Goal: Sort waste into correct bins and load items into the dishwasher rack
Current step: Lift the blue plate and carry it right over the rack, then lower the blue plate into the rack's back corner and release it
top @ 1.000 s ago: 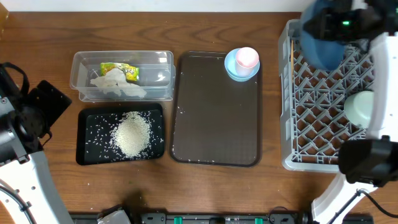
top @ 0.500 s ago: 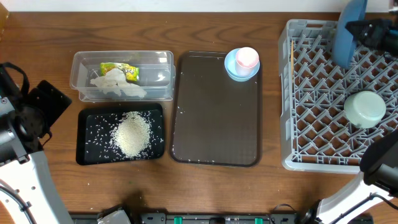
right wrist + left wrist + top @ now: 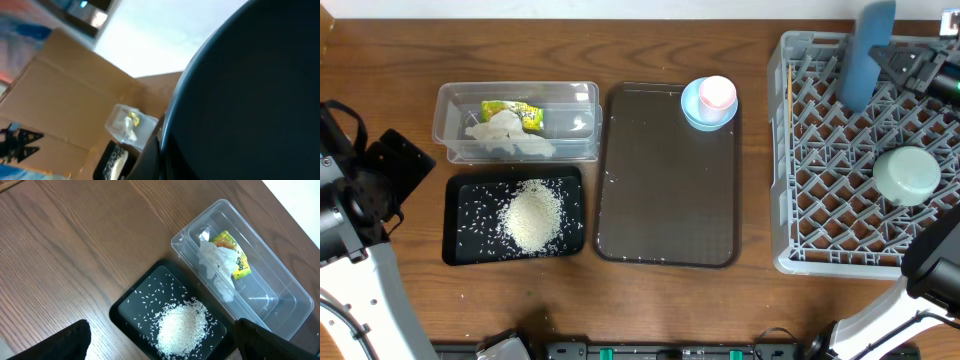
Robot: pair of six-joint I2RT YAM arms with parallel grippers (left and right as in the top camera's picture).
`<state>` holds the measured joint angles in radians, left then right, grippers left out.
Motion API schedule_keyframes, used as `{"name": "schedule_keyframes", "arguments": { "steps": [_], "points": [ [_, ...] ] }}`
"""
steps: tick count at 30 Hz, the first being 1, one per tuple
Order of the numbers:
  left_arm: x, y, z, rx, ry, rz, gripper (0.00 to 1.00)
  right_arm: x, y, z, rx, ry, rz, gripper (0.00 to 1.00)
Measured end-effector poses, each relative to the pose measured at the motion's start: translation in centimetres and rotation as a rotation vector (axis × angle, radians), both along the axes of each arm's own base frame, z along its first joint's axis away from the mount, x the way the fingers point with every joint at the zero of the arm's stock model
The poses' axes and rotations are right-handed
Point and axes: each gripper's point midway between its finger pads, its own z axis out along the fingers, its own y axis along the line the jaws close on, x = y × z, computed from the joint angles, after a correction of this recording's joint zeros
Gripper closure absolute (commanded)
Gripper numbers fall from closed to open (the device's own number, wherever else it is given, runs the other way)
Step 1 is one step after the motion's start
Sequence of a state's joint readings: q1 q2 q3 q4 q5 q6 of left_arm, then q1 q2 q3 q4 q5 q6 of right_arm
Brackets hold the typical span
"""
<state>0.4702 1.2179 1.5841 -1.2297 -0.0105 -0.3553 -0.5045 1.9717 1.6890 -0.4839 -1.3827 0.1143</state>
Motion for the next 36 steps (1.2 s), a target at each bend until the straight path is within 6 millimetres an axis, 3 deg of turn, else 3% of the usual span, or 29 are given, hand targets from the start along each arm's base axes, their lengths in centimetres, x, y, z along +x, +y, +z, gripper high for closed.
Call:
{"name": "schedule_keyframes", "arguments": {
  "steps": [8,20,36],
  "points": [
    [0.0,0.0,0.0,0.0,0.0,0.0,0.07,-0.1,0.3,0.7,0.037,0.004,0.021,0.99],
    [0.0,0.0,0.0,0.0,0.0,0.0,0.07,1.1,1.2,-0.5,-0.004,0.062,-0.023,0.99],
    [0.0,0.0,0.0,0.0,0.0,0.0,0.07,1.5,0.8,-1.4,0.006,0.139,-0.072,0.99]
  ]
}}
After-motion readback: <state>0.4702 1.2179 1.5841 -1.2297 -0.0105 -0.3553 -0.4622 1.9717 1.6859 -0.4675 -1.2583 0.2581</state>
